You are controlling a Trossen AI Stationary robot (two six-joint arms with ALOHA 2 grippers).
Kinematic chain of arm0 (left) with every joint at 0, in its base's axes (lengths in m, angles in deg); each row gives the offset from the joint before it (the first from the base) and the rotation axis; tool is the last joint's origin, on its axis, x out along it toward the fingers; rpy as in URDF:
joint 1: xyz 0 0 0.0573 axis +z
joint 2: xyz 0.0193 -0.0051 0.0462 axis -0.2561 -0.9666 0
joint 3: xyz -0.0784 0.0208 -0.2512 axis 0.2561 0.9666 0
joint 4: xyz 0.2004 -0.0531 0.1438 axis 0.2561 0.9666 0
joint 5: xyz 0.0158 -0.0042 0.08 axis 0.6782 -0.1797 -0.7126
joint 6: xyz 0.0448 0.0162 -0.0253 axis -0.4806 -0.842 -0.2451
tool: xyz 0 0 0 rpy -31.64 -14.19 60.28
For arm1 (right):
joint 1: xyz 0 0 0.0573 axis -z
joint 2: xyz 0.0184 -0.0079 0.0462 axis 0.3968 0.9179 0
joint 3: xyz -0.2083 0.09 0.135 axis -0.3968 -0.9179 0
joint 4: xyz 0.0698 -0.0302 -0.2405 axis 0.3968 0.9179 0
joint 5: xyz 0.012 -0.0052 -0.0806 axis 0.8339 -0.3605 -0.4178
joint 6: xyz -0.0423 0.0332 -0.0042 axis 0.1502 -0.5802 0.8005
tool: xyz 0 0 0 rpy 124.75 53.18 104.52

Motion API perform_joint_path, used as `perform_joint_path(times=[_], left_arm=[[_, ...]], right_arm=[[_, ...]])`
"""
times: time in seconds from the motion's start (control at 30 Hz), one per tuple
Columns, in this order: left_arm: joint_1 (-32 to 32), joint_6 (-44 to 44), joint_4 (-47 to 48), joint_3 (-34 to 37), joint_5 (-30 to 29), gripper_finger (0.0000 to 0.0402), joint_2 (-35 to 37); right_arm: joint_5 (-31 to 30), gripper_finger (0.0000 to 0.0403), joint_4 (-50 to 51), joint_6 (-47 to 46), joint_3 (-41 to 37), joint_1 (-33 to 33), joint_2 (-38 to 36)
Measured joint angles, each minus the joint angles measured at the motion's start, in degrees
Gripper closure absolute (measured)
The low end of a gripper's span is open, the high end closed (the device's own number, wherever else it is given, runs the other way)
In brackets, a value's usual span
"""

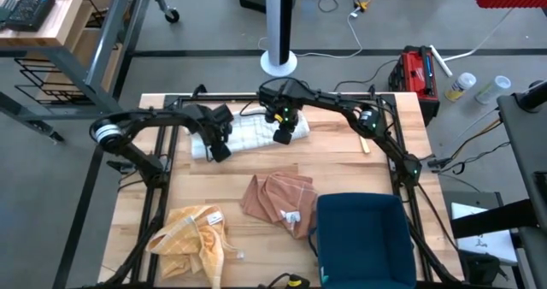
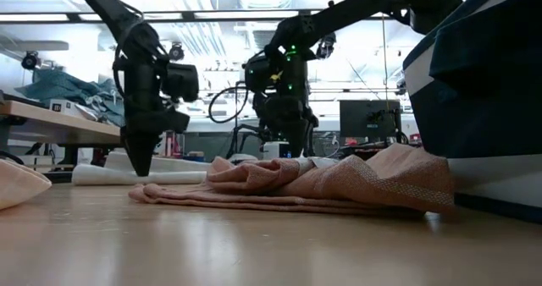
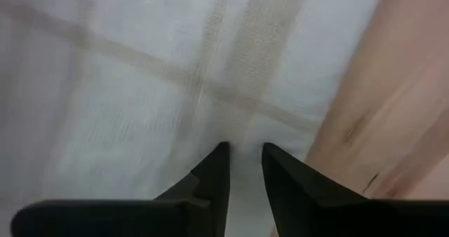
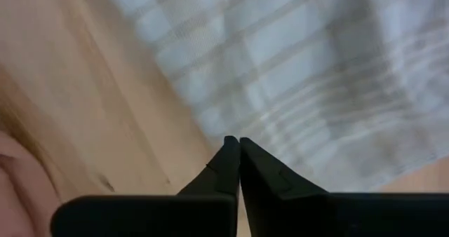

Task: Fold towel
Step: Fold the white towel

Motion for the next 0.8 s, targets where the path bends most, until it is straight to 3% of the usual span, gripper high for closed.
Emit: perform_joint_path(times=[0.27, 0.37, 0.53, 0.67, 0.8], left_arm=[[-2.46, -2.76, 1.73, -1.47, 2.54, 0.0325, -4.91], [-3.37, -4.67, 3.0, -2.57, 3.39, 0.0325, -3.62], [-4.2, -6.33, 7.69, -4.86, 3.02, 0.0325, -0.13], [-4.1, -6.21, 7.42, -5.31, -3.28, 0.0325, 1.83], [-4.07, -6.26, 4.62, -5.5, -16.3, 0.0326, 2.16]], right_arm=[[0.53, 0.0402, -1.69, -2.29, -3.74, -0.54, 0.0], [0.82, 0.0401, -2.41, -2.44, -5.63, -0.92, 0.02], [6.43, 0.0402, -0.68, -2.27, -8.48, -1.37, 0.01], [7.5, 0.0402, 3.49, -0.4, -9.05, -2.58, 0.02], [7.5, 0.0403, 3.68, 1.15, -8.29, -3.76, -0.64]])
